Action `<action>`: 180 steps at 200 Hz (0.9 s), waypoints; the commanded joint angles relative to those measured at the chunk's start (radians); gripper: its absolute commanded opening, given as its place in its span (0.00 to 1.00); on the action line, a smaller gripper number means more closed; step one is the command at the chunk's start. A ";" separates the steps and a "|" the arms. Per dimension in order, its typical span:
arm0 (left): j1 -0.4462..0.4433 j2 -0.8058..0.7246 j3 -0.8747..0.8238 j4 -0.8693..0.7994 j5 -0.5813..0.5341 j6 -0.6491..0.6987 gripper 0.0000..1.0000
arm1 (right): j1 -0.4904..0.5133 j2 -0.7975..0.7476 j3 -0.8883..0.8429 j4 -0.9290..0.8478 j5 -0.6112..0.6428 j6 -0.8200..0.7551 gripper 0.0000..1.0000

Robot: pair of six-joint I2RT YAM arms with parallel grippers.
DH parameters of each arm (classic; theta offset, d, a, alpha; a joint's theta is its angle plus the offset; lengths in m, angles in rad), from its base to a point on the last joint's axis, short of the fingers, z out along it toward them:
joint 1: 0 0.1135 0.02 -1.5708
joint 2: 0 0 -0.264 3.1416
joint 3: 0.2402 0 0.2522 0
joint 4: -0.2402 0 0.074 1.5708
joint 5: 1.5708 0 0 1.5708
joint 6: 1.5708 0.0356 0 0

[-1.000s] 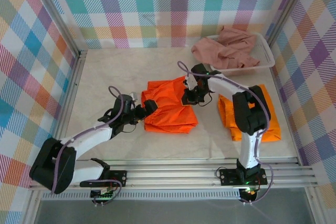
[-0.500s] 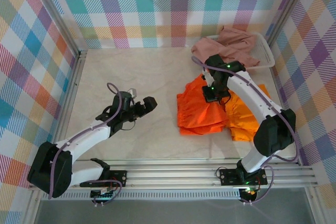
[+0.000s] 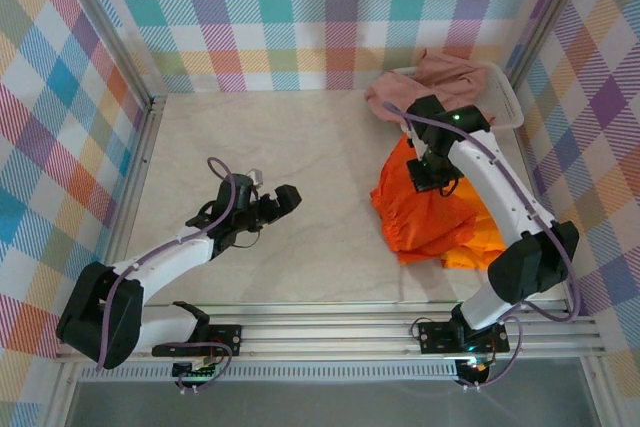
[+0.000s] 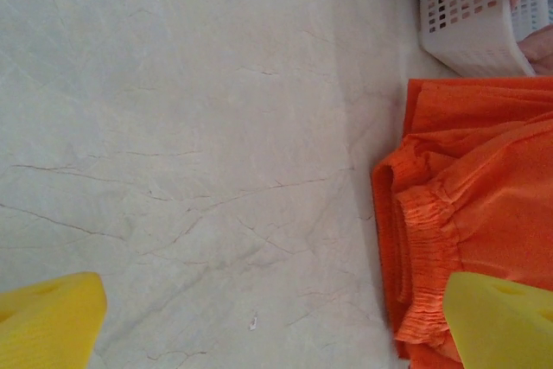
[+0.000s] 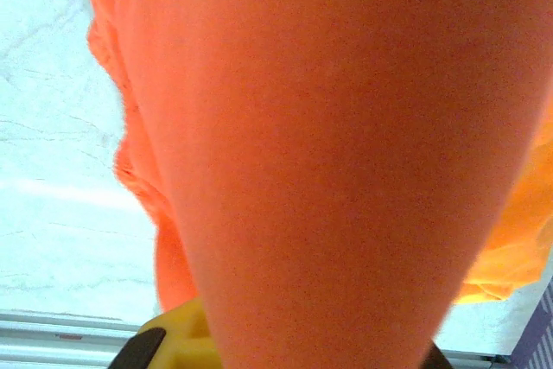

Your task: Fold and stack the shorts

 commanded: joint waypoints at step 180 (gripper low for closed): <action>0.004 0.054 0.016 0.051 0.014 -0.016 1.00 | -0.246 0.003 0.024 -0.029 0.200 -0.147 0.00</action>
